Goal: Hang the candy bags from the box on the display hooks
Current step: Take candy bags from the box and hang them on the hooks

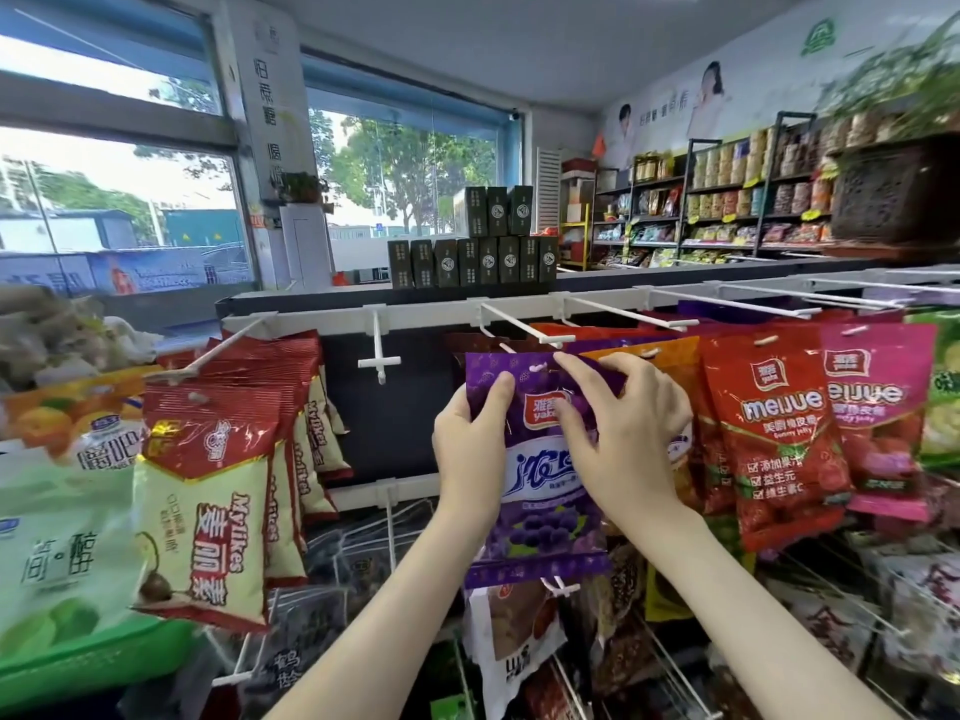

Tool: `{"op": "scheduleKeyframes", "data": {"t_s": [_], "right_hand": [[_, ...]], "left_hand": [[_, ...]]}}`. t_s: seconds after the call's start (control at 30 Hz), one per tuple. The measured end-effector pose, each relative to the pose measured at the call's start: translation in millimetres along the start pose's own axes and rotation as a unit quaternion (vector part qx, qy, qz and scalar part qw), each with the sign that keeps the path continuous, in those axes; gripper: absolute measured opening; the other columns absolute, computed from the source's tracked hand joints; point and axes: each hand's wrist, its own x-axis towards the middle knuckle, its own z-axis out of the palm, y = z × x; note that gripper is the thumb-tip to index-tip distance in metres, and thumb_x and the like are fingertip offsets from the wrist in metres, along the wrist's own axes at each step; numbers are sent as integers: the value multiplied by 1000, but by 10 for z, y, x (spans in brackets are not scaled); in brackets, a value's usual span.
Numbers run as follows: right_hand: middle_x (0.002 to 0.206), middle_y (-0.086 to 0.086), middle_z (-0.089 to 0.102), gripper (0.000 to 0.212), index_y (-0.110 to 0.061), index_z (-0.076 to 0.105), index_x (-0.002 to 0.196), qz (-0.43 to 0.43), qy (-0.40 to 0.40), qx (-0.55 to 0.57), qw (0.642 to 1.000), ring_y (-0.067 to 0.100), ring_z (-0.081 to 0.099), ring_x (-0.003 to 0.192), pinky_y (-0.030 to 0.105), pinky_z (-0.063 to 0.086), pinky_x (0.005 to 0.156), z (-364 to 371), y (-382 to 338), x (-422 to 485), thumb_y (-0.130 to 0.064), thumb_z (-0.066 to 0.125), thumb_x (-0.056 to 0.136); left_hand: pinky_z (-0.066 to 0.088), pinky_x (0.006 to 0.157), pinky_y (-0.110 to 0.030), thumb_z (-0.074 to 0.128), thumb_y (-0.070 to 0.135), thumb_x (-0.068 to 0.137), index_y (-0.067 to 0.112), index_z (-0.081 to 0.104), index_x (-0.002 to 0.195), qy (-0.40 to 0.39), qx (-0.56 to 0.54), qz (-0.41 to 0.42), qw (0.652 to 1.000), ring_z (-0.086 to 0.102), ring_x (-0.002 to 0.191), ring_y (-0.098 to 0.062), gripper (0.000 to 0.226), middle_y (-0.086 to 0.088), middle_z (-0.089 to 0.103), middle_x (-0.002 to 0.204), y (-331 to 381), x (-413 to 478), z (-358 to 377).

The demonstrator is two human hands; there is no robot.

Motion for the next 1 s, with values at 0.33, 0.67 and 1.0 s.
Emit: {"op": "scheduleKeyframes", "data": {"t_s": [0.33,0.67,1.0], "right_hand": [[107,-5,37,31,-13,60,115,101,-46,180,978,10,38,105,3,30,88,-130,138,60,-22,67,86],[97,-9,50,18,-18,66,93,128,-139,212,959,10,42,100,46,40,94,-457,506,146,-34,65,84],[96,-2,55,19,-14,70,97,91,-102,198,971,14,43,99,34,33,88,-392,298,270,-29,64,87]], "left_hand": [[54,85,-54,61,27,92,22,73,86,-18,1,0,1000,70,90,-31,14,-10,74,92,-99,-102,72],[54,86,-53,61,25,92,12,69,95,-22,-19,-26,999,70,92,-31,15,-12,73,95,-173,-332,442],[55,82,-54,64,26,90,12,70,86,48,-29,-1,998,69,90,-36,15,-16,73,91,-76,-275,371]]}}
